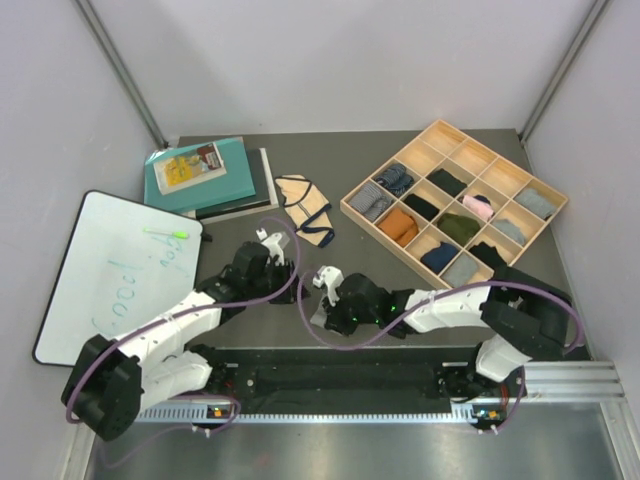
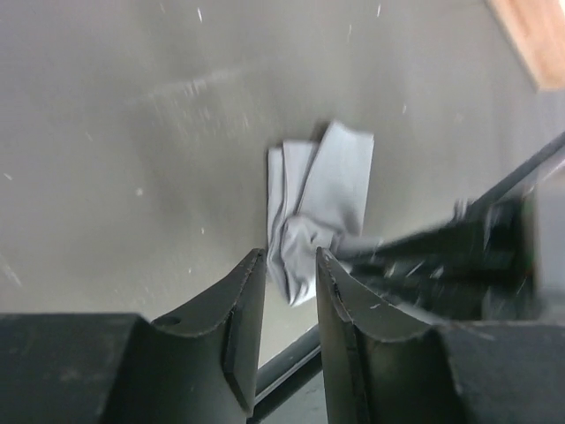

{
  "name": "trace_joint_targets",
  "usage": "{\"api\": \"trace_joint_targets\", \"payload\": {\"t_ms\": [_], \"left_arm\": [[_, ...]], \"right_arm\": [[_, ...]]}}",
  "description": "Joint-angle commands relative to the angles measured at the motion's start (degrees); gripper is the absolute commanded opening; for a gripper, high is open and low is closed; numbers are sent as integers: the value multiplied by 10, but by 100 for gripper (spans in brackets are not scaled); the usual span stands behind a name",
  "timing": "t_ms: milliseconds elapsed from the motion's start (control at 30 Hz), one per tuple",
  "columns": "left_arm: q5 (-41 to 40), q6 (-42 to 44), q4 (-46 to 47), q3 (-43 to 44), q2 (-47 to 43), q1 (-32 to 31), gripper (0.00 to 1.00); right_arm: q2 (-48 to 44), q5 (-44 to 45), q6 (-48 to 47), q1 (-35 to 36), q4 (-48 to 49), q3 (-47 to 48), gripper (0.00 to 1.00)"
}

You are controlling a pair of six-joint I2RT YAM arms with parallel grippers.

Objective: Roll the underwear
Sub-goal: Roll the underwear to the center of the board.

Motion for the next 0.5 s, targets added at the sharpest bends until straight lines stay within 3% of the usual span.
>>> {"api": "trace_joint_targets", "payload": {"t_ms": [0, 133, 467], "left_arm": [[17, 22, 78, -30, -23, -28, 34], [38, 14, 151, -55, -27, -38, 38], [45, 9, 296, -96, 31, -48, 45]], "right_arm": [[22, -133, 27, -55, -32, 20, 0], [34, -210, 47, -101, -36, 27, 0], [84, -288, 69, -170, -37, 40, 0]]}}
